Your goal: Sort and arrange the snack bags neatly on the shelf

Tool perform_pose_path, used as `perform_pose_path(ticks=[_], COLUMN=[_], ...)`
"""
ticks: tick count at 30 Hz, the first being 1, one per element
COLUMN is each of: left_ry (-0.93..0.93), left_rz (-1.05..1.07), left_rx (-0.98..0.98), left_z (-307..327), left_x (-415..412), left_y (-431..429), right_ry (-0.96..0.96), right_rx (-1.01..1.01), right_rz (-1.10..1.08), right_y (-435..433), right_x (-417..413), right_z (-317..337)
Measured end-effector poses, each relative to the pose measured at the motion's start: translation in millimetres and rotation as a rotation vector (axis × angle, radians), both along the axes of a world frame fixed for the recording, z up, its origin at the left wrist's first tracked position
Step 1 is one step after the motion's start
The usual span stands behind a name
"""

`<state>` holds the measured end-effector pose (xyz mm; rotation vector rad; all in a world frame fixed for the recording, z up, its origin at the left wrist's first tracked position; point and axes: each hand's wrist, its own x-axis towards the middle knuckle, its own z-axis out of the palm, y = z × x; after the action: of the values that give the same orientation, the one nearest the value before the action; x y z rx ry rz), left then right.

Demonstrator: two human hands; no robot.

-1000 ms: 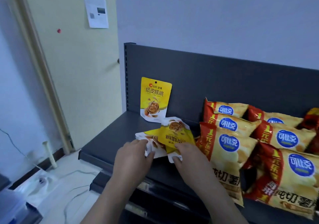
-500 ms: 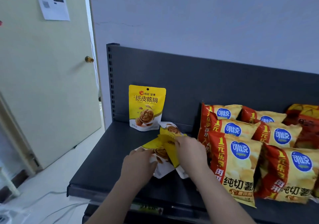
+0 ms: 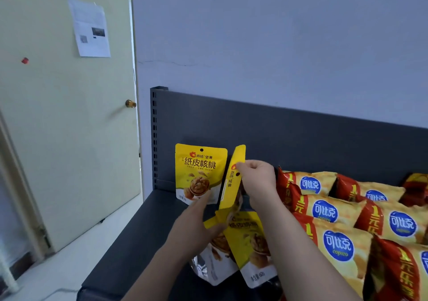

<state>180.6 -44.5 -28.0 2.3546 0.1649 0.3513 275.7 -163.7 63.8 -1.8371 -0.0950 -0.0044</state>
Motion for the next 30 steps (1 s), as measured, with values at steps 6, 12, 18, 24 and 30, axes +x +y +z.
perform_pose_path(ticks=[6, 12, 18, 24, 30], left_ry=[-0.205, -0.235, -0.224, -0.031, 0.000], left_rz=[-0.012, 0.228, 0.225, 0.191, 0.160], left_rx=[-0.103, -0.309, -0.339, -0.345, -0.375], left_z=[-5.6, -8.6, 0.4, -19.1, -25.8], left_x=[25.5, 47.6, 60.3, 69.1, 70.6], left_y=[4.8, 43.9, 85.3, 106.0, 105.9], right_ry=[0.083, 0.043, 0.086, 0.060, 0.011], right_rx=[0.148, 0.202, -0.112, -0.202, -0.314], right_rz=[0.040, 0.083, 0.189, 0.155, 0.110], right_y=[16.9, 25.5, 48.0, 56.2, 56.2], right_x=[4.8, 23.3, 29.2, 22.9, 18.0], right_z=[-1.6, -21.1, -54.3, -72.9, -83.1])
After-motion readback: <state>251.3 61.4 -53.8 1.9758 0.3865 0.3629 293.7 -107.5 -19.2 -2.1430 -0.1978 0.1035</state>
